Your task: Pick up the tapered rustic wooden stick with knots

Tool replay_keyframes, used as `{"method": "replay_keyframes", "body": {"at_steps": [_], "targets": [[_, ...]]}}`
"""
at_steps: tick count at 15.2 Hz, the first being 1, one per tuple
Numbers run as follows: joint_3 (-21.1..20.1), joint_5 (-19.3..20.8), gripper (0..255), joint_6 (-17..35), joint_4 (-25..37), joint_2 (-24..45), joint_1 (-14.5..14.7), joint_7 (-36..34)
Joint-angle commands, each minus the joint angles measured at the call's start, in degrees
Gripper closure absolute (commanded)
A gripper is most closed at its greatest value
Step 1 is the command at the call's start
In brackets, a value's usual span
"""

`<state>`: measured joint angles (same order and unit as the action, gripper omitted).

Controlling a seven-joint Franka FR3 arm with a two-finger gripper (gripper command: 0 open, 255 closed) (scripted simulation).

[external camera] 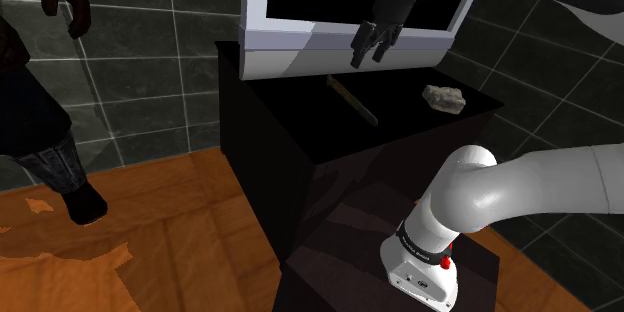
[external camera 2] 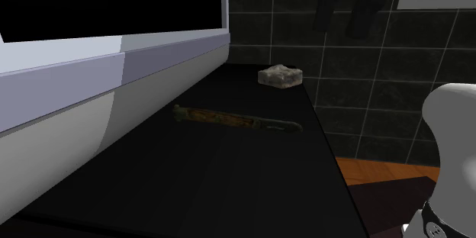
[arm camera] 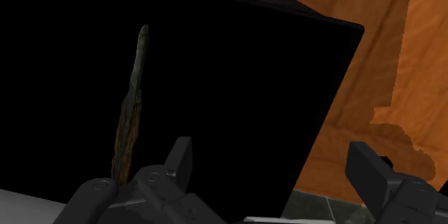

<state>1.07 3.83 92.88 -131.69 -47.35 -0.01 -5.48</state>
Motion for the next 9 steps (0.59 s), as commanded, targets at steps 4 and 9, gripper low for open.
{"method": "replay_keyframes", "body": {"at_steps": [4, 9], "targets": [[2.5, 1.2, 0, 3.6, -1.2, 3.2, -1.4, 0.8], [6.6, 2.7, 0, 9.6, -2.2, 9.5, -3.6, 2.1]]}}
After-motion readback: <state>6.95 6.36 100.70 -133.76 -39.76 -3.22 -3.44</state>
